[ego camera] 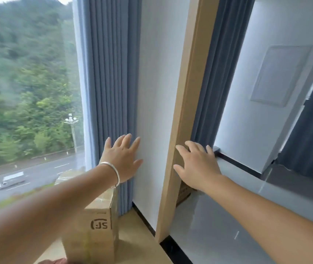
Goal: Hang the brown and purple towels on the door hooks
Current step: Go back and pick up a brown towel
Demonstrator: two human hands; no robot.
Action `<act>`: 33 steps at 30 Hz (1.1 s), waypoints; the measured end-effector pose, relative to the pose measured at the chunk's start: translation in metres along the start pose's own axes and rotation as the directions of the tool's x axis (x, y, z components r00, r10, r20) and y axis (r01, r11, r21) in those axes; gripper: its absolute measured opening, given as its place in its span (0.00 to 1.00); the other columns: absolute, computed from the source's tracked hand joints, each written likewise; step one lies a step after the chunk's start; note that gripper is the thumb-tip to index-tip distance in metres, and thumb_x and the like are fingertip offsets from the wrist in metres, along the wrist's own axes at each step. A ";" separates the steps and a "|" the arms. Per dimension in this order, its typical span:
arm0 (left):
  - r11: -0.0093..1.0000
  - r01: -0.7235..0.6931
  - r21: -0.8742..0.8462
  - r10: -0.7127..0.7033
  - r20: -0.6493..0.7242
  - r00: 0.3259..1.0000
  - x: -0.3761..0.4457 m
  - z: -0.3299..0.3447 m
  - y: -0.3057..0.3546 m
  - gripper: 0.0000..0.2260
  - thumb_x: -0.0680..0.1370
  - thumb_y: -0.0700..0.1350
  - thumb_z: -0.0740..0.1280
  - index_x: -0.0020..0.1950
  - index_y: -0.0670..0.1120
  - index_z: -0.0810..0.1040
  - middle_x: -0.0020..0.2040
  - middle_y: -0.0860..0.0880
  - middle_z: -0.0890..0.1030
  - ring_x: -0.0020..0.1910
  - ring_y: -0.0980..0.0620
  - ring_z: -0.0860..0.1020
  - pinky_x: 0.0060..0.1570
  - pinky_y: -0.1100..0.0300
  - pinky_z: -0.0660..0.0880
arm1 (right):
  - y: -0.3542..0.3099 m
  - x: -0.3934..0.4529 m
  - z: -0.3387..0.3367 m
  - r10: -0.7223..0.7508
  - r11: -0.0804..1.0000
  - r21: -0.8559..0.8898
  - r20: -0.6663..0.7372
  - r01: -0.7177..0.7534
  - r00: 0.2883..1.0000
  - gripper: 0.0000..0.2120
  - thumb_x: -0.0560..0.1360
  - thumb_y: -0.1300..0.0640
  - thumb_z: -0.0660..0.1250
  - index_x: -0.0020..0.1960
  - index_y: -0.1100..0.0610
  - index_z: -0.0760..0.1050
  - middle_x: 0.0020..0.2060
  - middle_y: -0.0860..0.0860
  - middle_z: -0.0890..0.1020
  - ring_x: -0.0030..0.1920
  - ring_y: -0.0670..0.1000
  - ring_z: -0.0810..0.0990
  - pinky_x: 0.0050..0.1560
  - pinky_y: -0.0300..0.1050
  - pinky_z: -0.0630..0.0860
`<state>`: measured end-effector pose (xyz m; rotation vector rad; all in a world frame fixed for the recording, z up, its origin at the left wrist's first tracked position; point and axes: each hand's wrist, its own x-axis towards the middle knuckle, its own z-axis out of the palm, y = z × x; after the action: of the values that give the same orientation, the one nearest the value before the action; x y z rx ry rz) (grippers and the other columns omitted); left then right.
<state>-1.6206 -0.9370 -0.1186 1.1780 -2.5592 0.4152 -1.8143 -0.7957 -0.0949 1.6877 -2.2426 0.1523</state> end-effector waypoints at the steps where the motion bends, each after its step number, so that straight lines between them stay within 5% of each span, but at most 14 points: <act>1: 0.998 0.054 0.021 -0.055 0.016 0.998 0.004 0.007 -0.019 0.32 0.79 0.64 0.49 0.78 0.53 0.43 0.78 0.48 0.50 0.77 0.47 0.49 0.73 0.39 0.48 | -0.009 0.023 0.010 -0.053 0.998 0.015 0.007 0.053 0.999 0.29 0.78 0.40 0.57 0.75 0.48 0.56 0.73 0.52 0.61 0.74 0.54 0.56 0.73 0.62 0.50; 6: 0.943 0.300 0.141 -0.314 0.091 0.945 -0.010 0.038 -0.103 0.32 0.78 0.64 0.50 0.78 0.54 0.45 0.78 0.48 0.52 0.77 0.47 0.51 0.73 0.39 0.49 | -0.077 0.110 0.056 -0.314 0.944 0.105 0.010 0.311 0.949 0.30 0.78 0.39 0.56 0.75 0.47 0.55 0.75 0.52 0.60 0.74 0.54 0.57 0.73 0.62 0.53; 15: 0.769 0.576 0.276 -0.634 0.222 0.740 -0.103 0.101 -0.221 0.32 0.78 0.64 0.52 0.78 0.53 0.47 0.78 0.47 0.53 0.76 0.47 0.53 0.72 0.39 0.51 | -0.246 0.171 0.142 -0.629 0.760 0.279 0.083 0.587 0.773 0.28 0.77 0.39 0.57 0.74 0.46 0.56 0.74 0.52 0.60 0.74 0.55 0.57 0.74 0.63 0.50; 24: 0.685 0.692 0.230 -0.711 0.422 0.563 -0.183 0.222 -0.330 0.31 0.79 0.62 0.53 0.78 0.53 0.48 0.78 0.46 0.54 0.76 0.47 0.53 0.73 0.40 0.51 | -0.395 0.184 0.247 -0.714 0.699 0.301 0.244 0.648 0.657 0.28 0.76 0.39 0.58 0.74 0.45 0.59 0.74 0.52 0.62 0.74 0.55 0.58 0.73 0.62 0.51; 33: 0.583 0.791 0.183 -0.672 0.657 0.343 -0.279 0.415 -0.380 0.29 0.79 0.62 0.51 0.77 0.54 0.50 0.78 0.46 0.54 0.74 0.45 0.58 0.72 0.42 0.53 | -0.524 0.146 0.415 -0.761 0.636 0.339 0.421 0.693 0.493 0.28 0.77 0.40 0.58 0.74 0.46 0.58 0.73 0.51 0.62 0.74 0.52 0.57 0.74 0.59 0.52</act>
<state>-1.2135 -1.1384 -0.5522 2.5891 -2.0312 -0.5658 -1.4331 -1.1982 -0.4960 2.8903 -1.5671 -0.4565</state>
